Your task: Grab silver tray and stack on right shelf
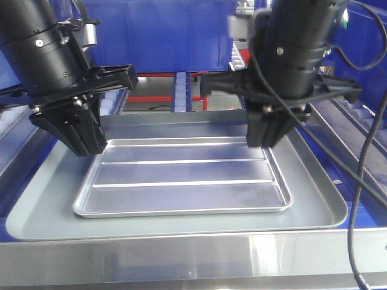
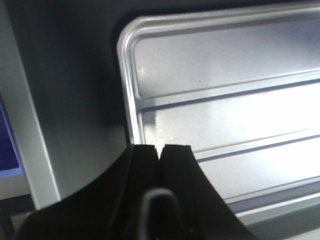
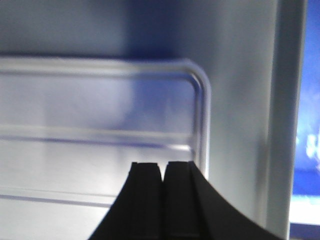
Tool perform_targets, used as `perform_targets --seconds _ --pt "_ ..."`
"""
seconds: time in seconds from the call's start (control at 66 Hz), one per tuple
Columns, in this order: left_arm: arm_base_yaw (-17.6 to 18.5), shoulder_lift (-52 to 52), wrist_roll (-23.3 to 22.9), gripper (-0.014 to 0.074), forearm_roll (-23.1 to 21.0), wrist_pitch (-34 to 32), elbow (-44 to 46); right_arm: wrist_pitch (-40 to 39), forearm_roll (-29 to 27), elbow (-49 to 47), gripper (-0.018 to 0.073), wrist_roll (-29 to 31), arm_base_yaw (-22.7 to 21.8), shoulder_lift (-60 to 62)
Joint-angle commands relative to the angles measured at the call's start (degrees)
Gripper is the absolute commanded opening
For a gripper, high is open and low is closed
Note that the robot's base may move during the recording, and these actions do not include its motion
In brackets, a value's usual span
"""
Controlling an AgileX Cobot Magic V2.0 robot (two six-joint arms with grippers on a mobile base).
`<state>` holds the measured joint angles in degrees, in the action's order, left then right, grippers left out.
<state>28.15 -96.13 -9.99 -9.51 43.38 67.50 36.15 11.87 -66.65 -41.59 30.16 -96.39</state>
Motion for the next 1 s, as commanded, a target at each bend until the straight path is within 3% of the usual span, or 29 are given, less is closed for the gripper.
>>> perform_targets --seconds 0.0,0.152,0.273,0.424,0.576,0.773,0.864,0.985 --pt "0.82 5.07 -0.02 -0.01 -1.0 -4.24 0.58 -5.64 0.85 -1.98 0.0057 0.48 -0.16 5.05" --pt "2.44 10.22 -0.02 -0.01 -0.89 -12.0 -3.76 -7.91 2.21 -1.81 0.0057 0.48 1.0 8.37" --pt "3.2 15.25 -0.02 -0.01 -0.8 -17.85 -9.11 -10.77 7.15 -0.08 0.0057 0.48 3.07 11.96" --pt "3.31 22.82 -0.02 -0.01 -0.8 -25.74 -17.88 -15.83 11.54 5.85 0.0057 0.48 6.23 18.24" --pt "3.31 30.17 -0.02 -0.01 -0.32 -32.19 -25.88 -19.81 11.97 12.81 0.0057 0.48 8.34 25.07" --pt "3.31 41.99 -0.02 -0.01 6.62 -38.12 -35.41 -28.15 13.87 22.98 0.0057 0.48 8.71 36.71" --pt "3.31 48.69 -0.02 -0.01 9.51 -39.37 -38.73 -31.95 19.12 28.16 0.0057 0.48 8.71 43.11" --pt "3.31 57.84 -0.02 -0.01 9.93 -39.37 -41.14 -35.61 25.06 34.11 0.0057 0.48 8.71 51.14"
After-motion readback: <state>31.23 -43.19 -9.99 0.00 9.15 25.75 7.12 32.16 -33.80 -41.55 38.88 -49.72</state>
